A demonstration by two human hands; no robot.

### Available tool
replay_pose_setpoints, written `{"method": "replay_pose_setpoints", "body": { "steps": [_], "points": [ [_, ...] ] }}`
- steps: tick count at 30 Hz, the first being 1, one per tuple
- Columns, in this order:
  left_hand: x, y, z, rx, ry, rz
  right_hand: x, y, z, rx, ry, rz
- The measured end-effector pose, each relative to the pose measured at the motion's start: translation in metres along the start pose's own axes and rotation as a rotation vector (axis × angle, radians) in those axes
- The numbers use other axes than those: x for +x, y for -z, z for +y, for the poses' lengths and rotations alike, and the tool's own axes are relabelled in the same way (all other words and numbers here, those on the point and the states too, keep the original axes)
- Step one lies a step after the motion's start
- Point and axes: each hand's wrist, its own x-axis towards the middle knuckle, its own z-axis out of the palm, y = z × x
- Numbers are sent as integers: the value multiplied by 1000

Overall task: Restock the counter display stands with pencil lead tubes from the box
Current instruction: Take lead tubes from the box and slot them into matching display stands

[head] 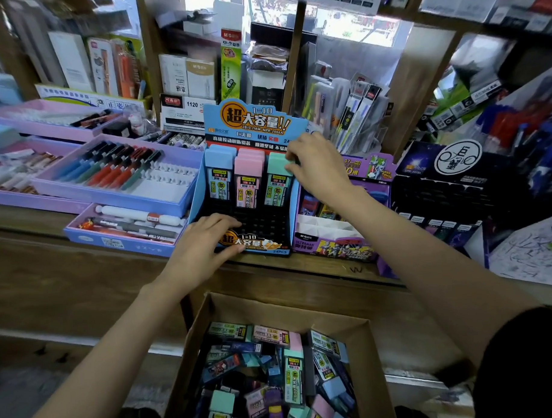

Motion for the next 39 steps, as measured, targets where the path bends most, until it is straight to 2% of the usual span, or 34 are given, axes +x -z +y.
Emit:
{"method": "replay_pose_setpoints", "body": {
  "steps": [3, 7, 11, 15, 23, 28, 31, 35, 39],
  "points": [
    [0, 9, 8, -37, -17, -16, -8, 9, 0, -7, 33, -5],
    [-7, 27, 25, -81, -103, 60, -38, 34, -2, 80, 75, 32],
    [-34, 31, 41, -217, -67, 19, -100, 49, 0, 215, 90, -172],
    [-79, 2, 48, -294, -4, -84, -176, 32, 4, 319, 76, -359],
    [-174, -95, 30, -375, 398, -433, -305, -71, 0, 549, -286, -772],
    [-208, -130, 12, -255, 615, -619, -357, -120, -7, 454, -610, -894],
    [-212, -138, 5, -247, 623, -704, -380, -136, -19, 389, -669, -1016],
    [-216, -143, 3, -285, 609, -732, -402, -146, -32, 510, -729, -933],
    [-215, -148, 3, -316, 728, -695, -415, -152, -36, 481, -738, -855]
  ]
}}
